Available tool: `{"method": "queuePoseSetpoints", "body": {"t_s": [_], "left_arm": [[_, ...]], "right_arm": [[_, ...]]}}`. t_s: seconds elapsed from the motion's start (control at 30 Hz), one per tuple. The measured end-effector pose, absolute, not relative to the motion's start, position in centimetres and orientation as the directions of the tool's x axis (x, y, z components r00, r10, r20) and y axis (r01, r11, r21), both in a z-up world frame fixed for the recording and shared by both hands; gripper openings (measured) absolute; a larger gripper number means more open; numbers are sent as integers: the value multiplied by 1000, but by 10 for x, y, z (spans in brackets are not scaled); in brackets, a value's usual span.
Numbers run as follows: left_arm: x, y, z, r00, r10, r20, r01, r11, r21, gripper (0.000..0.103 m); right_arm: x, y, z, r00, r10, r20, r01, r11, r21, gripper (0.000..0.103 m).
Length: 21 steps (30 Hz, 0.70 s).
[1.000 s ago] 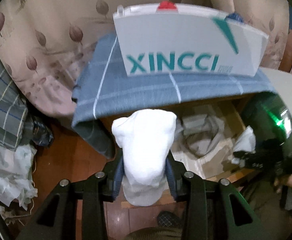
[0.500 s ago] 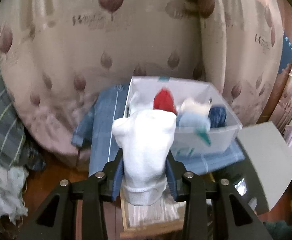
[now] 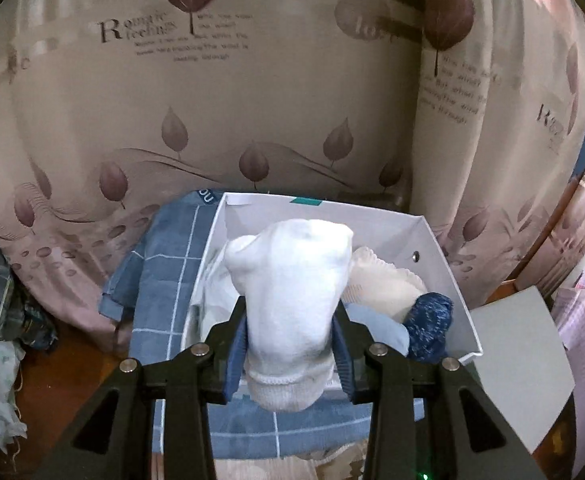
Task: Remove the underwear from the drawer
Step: 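Lift the white sock with the left gripper over the box while the right holds the white cloth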
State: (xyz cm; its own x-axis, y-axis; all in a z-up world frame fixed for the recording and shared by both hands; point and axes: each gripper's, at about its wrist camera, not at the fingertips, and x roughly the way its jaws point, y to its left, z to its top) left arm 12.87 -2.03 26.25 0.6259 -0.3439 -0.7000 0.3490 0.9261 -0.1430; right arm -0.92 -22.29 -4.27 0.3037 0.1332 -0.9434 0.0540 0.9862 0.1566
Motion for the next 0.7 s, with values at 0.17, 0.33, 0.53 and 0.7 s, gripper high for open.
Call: {"method": "queuePoseSetpoints", "body": {"t_s": [0.17, 0.33, 0.53, 0.7], "left_arm": [[142, -48, 232, 591, -323, -739, 368, 923, -109, 38], [147, -64, 203, 559, -305, -771, 362, 926, -104, 38], [150, -74, 179, 536, -266, -801, 336, 938, -87, 38], [147, -79, 172, 555, -238, -797, 338, 940, -45, 39]], "right_arm": [[-9, -224, -44, 300, 144, -943, 53, 984, 167, 54], [-9, -225, -44, 299, 148, -943, 49, 984, 170, 54], [-9, -226, -44, 299, 160, -941, 52, 982, 183, 54], [-9, -226, -44, 299, 163, -940, 53, 981, 187, 54]]}}
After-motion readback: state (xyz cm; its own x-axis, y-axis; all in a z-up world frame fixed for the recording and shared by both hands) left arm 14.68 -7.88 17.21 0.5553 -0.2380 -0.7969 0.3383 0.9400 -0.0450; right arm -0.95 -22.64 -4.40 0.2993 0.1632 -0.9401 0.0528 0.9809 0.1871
